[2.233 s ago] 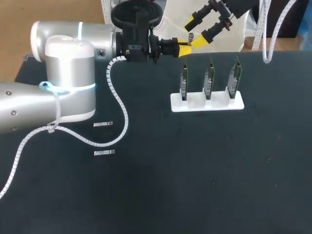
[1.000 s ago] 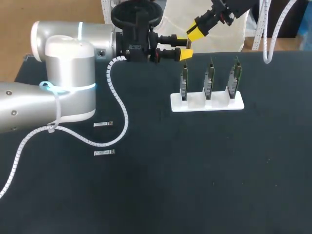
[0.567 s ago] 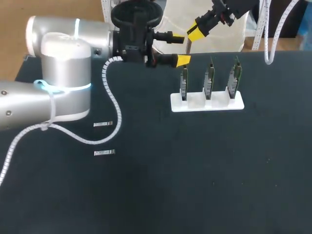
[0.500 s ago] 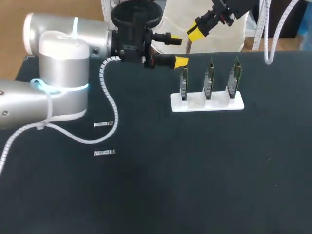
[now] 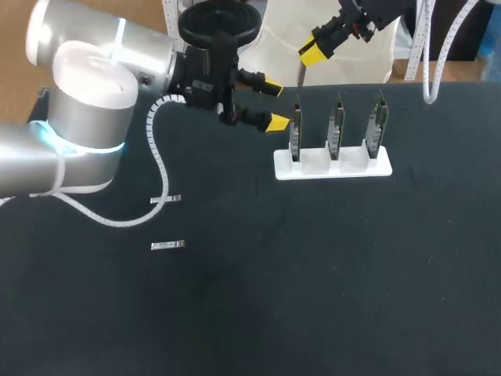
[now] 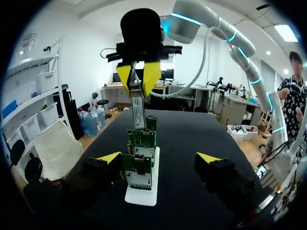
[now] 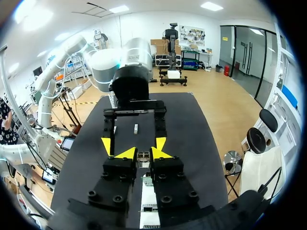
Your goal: Pick up the optical module with the left hand, and insert it into the network port with the right hand.
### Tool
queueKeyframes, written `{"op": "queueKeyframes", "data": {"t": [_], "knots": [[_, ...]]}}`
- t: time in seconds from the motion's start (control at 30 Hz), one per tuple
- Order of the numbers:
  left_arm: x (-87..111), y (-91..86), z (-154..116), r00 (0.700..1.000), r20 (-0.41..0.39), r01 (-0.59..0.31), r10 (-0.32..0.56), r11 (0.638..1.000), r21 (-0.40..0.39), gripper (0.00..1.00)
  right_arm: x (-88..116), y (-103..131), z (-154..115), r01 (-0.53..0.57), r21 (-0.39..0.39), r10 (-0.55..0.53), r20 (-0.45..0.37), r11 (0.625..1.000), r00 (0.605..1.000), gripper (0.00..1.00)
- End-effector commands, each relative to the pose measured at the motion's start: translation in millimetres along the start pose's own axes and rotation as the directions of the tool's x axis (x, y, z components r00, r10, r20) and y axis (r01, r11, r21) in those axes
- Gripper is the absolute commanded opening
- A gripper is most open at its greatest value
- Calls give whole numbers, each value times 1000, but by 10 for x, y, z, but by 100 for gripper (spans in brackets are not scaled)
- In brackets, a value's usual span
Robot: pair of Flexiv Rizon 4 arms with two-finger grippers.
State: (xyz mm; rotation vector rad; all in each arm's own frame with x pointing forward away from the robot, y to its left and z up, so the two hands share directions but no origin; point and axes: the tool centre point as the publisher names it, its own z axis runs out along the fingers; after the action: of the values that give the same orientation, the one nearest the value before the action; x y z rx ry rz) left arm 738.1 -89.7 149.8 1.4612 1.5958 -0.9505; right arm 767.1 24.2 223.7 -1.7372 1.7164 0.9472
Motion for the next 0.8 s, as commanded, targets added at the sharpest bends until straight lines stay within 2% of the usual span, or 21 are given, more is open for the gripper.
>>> {"op": "queueKeyframes", "data": {"t": [0.03,0.23,0.8], "knots": [[33,143,10,997,-77,-2,3,1000,8,100,19,64,-14,-2,15,1,2,1000,1000,0],[133,188,-45,991,-133,-11,11,1000,-2,100,52,85,-47,-11,28,11,-4,1000,1000,0],[214,232,146,992,-127,8,-6,1000,15,100,64,93,-70,-12,36,13,-29,999,1000,0]]}}
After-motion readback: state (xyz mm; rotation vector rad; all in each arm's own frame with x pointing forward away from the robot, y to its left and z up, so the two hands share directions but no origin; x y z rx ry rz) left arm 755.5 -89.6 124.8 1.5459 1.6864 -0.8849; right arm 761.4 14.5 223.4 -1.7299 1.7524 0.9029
